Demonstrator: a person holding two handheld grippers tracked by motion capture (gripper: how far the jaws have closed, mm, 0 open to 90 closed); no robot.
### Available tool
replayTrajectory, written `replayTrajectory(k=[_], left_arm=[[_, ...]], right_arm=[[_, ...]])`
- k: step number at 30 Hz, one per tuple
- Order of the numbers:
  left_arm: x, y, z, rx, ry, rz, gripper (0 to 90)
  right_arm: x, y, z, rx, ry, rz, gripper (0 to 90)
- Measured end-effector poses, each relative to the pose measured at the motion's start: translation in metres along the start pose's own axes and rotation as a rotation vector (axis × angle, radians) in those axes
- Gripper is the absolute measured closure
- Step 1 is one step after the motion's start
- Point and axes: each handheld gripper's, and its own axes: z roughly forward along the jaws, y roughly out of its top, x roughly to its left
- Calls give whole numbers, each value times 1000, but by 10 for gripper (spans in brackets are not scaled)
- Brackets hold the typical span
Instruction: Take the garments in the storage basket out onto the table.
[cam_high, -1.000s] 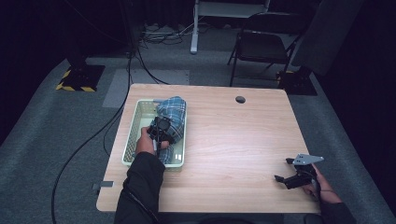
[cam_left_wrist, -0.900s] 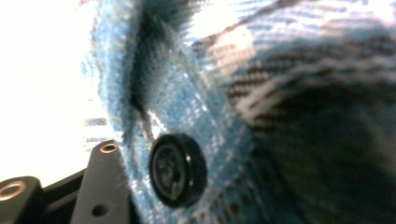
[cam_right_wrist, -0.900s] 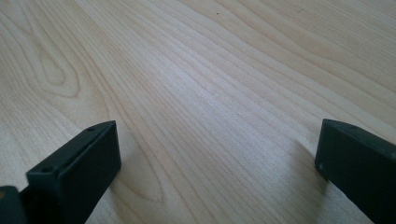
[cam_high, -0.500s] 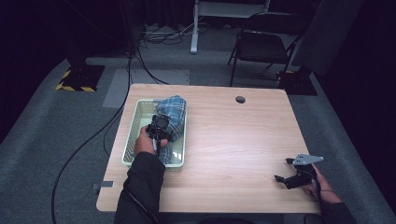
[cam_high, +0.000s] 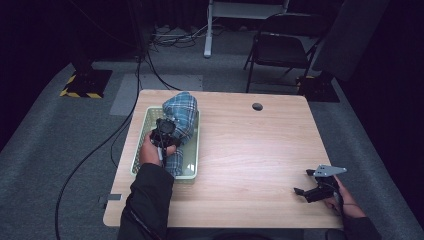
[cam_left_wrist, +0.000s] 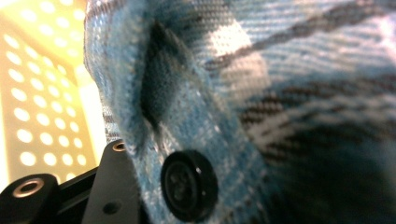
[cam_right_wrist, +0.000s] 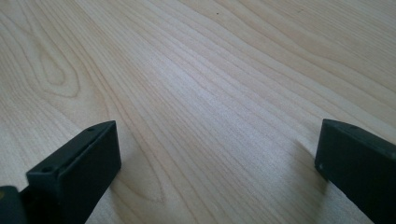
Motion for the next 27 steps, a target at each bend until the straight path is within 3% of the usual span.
replayTrajectory(k=[17,27], left_arm=[[-11,12,-29,-86,-19,-5,505],[-27,26,-44,-115,-71,0,506]], right_arm=[[0,0,0,0,0,0,2],[0,0,0,0,1,0,2]])
